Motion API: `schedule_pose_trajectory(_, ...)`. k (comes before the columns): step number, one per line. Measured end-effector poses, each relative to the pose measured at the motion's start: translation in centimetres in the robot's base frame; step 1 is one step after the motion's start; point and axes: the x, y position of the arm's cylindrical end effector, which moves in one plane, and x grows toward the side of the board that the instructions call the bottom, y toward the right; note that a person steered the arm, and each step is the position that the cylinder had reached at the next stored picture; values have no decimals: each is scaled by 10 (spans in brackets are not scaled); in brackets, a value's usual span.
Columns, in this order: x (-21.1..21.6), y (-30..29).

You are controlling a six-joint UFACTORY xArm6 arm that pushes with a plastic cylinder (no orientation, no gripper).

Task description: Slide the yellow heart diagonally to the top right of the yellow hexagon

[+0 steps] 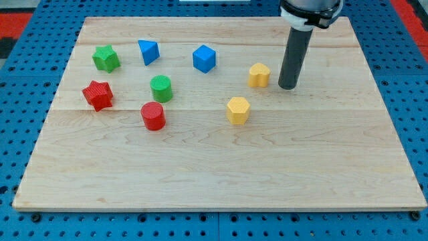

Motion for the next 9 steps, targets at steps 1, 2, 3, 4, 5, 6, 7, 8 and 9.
schedule_pose_trajectory(1, 5, -30)
schedule_pose_trajectory(2, 24, -48)
schedule_pose_trajectory(3, -24, -88)
schedule_pose_trajectory(4, -34, -84)
schedule_pose_trajectory(5, -32, -55)
schedule_pose_trajectory(6, -10, -60)
schedule_pose_trajectory(7, 0, -24)
schedule_pose_trajectory(8, -25, 0)
schedule_pose_trajectory(9, -57, 8)
